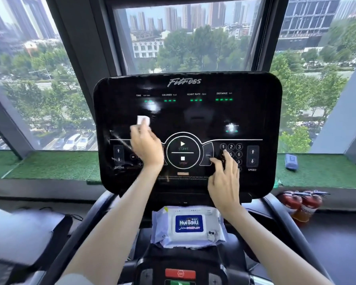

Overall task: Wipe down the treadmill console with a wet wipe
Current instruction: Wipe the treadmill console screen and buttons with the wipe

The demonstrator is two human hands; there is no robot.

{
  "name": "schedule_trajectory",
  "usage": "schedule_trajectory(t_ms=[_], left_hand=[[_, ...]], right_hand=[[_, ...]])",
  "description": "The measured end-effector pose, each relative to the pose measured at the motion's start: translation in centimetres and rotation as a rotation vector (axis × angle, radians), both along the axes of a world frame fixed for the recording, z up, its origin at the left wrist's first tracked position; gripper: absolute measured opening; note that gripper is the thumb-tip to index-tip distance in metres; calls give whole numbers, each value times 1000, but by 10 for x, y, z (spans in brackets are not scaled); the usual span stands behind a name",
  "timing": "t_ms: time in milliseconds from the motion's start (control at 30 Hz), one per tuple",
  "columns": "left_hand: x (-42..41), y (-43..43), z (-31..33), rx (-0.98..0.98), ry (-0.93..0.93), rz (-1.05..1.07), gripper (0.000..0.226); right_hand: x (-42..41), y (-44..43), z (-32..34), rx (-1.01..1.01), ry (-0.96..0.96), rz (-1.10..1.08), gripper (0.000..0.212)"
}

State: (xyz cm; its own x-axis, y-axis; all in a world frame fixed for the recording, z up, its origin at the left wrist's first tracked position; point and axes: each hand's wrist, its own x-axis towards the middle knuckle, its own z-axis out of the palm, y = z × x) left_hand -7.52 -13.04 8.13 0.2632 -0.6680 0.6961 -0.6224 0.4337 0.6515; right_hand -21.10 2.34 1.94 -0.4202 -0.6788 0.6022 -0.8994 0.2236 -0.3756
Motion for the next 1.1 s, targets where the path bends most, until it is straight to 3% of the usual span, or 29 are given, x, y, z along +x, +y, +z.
schedule_trajectory(t_ms=[133,167,233,367,467,567,667,733,767,833,900,967,1033,1100], left_hand=[[-32,43,-33,-374,-713,-514,42],[-25,38,-31,-438,-795,-557,41],[-5,18,-19,-374,-661,-432,39],[0,-15,24,-24,-50,-61,44],[-52,2,44,-37,-32,-90,45],[-110,45,31,-153,-321,-356,45],[-142,80,3,-296,-742,-689,40],[-134,81,-6,-466,-1002,-771,35],[-124,75,-5,-484,-1022,-779,30],[-102,55,5,-359,-746,-714,29],[-89,33,30,-202,-374,-462,28],[-99,19,49,-123,-157,-310,37],[-124,32,59,-116,-172,-317,45],[-149,56,47,-171,-372,-482,44]], right_hand=[[-8,2,1,-2,5,-6,50],[-10,2,2,-6,9,-5,49],[-15,4,5,-20,11,-11,49],[-26,12,8,-21,9,-42,52],[-35,20,8,-21,1,-62,54],[-44,28,3,-10,-27,-93,54],[-48,35,-3,22,-49,-117,54],[-50,39,-4,25,-55,-116,53],[-50,41,-3,21,-57,-117,53],[-52,42,-1,12,-61,-116,52],[-54,43,1,10,-70,-117,52],[-56,44,1,10,-83,-118,50],[-56,46,-1,14,-95,-121,48],[-58,48,-6,22,-100,-129,47]])
